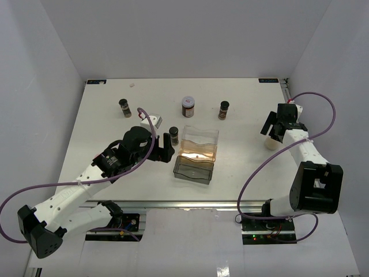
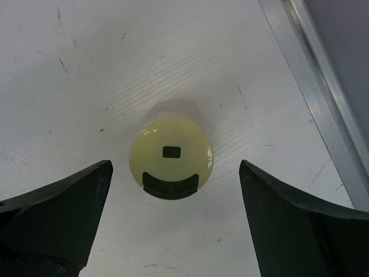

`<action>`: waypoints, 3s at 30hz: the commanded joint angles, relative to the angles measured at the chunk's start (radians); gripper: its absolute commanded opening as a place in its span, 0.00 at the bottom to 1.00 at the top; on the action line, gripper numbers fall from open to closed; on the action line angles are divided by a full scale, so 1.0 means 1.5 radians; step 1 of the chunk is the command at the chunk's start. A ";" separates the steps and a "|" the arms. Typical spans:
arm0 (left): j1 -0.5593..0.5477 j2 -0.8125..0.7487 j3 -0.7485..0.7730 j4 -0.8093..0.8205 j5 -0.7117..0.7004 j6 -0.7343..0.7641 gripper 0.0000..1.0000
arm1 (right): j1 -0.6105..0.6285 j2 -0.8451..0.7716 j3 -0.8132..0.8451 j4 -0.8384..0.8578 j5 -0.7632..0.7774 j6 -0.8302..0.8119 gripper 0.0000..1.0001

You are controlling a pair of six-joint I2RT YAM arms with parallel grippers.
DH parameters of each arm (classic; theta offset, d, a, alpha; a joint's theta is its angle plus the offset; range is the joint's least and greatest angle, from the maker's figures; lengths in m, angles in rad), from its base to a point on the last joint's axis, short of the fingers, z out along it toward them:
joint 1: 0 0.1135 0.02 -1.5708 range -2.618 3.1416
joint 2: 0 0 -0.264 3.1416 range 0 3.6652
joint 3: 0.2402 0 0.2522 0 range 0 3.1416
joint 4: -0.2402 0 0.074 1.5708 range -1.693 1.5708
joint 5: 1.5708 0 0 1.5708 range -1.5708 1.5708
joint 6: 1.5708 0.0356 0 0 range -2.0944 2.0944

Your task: Organize the condiment bottles

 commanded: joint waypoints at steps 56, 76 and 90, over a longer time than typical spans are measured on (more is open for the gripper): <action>0.000 -0.037 0.006 -0.027 -0.055 0.002 0.98 | 0.484 0.094 0.242 0.080 -0.075 -0.143 0.08; 0.000 -0.050 0.000 -0.020 -0.074 -0.004 0.98 | 0.533 0.172 0.233 0.115 -0.099 -0.141 0.08; 0.001 -0.050 -0.006 -0.019 -0.077 -0.005 0.98 | 0.537 0.217 0.211 0.163 -0.089 -0.130 0.11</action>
